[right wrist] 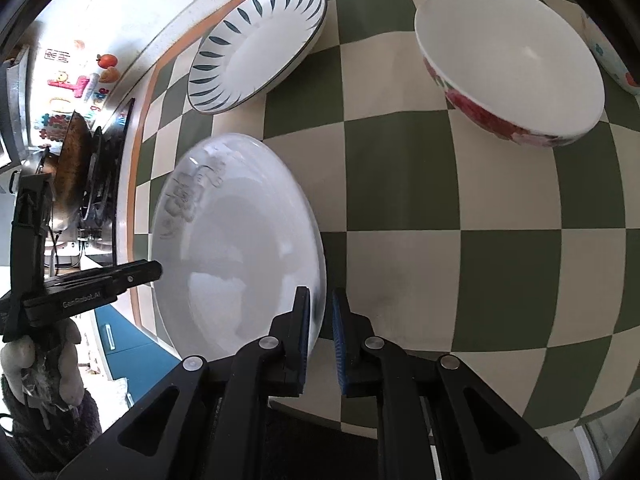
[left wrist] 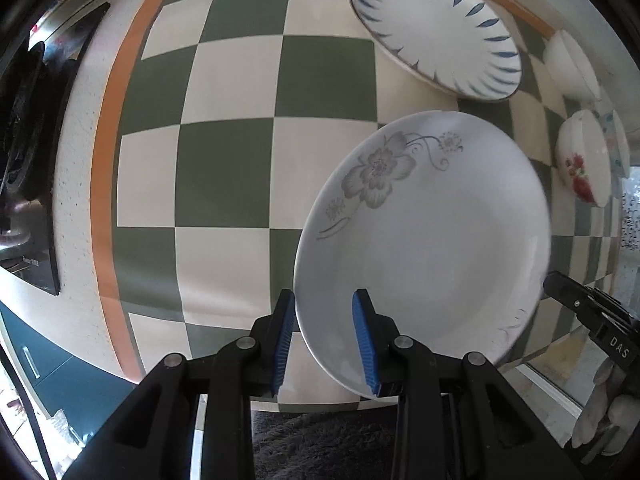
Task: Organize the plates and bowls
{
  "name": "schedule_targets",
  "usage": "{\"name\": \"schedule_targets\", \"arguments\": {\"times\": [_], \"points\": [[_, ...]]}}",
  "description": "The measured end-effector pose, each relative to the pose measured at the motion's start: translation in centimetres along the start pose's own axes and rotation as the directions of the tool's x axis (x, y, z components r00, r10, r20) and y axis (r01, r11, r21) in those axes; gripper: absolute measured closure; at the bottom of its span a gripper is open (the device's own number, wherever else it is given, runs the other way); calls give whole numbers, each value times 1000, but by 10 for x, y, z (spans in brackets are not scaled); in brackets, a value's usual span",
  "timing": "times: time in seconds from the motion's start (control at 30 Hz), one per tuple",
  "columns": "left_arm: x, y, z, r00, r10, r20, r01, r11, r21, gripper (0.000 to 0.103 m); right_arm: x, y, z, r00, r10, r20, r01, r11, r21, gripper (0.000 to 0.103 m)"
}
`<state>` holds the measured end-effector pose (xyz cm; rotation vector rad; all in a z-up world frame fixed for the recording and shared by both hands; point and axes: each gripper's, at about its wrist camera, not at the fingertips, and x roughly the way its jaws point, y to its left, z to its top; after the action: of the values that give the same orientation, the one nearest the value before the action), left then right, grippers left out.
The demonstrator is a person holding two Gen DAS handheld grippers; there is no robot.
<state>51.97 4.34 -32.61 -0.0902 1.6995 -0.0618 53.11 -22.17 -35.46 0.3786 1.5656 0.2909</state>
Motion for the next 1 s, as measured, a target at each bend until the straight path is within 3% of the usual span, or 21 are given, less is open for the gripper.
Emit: {"name": "schedule_targets", "arguments": {"times": [0.2,0.4,0.57,0.7,0.9,1.0], "points": [[-47,4,25,992,-50,113,53,998,-19,76,-37,14,22,998,25,63,-25,1000,1,89],[-60,4,107,976,-96,196,110,992,-62,75,-61,25,100,990,25,141,-28,999,17,75],[-43,3,168,972,-157,177,171,983,-65,75,-42,16,175,992,-16,122,8,998,70,75],[-19,0,199,976,-170,136,180,982,-64,75,-26,11,215,994,-44,105,35,996,86,75],[5,0,220,979,-181,93,186,981,-53,76,2,2,245,997,-48,55,42,993,112,75],[7,-1,218,979,-174,104,178,984,-32,86,15,-1,252,998,-51,26,47,992,113,76]]}}
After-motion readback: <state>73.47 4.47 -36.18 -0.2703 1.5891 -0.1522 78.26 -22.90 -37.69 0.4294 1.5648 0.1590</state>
